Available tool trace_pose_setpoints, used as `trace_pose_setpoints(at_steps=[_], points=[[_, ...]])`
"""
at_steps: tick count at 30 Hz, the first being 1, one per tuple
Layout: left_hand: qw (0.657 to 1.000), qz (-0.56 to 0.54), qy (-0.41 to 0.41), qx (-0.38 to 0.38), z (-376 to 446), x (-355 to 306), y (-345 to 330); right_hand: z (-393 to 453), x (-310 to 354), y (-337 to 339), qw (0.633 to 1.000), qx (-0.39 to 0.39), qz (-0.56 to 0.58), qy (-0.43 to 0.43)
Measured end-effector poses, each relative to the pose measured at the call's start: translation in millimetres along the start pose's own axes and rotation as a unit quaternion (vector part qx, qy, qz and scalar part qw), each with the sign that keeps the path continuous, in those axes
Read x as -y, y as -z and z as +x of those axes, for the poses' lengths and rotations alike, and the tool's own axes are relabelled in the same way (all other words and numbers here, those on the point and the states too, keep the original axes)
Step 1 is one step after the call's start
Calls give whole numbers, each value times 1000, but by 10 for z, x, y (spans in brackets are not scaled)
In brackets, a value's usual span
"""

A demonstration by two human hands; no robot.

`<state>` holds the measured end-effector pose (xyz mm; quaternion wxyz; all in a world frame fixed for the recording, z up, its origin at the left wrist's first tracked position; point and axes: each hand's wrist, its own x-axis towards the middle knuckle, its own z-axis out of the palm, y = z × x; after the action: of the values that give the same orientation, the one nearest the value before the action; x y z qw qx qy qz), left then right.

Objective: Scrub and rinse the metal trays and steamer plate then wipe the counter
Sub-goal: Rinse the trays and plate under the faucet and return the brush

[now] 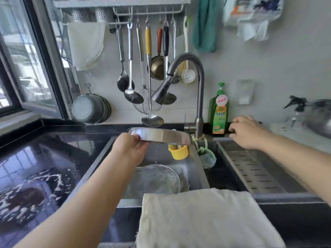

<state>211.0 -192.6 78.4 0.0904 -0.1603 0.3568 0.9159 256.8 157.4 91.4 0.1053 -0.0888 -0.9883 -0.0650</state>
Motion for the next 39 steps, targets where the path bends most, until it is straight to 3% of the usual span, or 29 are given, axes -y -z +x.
trace_pose_setpoints(at_steps=[10,16,19,22,25,28,33,36,39], points=[[979,119,88,141,104,1599,-825,-839,-900,-254,991,29,79,-101],[962,182,149,139,367,2405,-1046,-1099,-1208,-509,983,61,105,-139],[940,291,137,111,537,2469,-1047,-1054,-1221,-578,981,61,120,-143],[859,486,97,127,689,2194,-896,-927,-1065,-599,983,48,127,-124],[792,585,73,159,783,1755,-702,-756,-829,-597,983,14,149,-104],[749,652,31,115,917,1314,-379,-569,-507,-564,978,-20,187,-93],[617,784,55,44,1178,713,491,-242,277,-458,952,-42,297,-58],[586,807,71,5,1312,414,913,34,879,-591,935,-45,351,-36],[562,825,62,-6,1452,266,1076,271,1409,-909,923,9,385,-17]])
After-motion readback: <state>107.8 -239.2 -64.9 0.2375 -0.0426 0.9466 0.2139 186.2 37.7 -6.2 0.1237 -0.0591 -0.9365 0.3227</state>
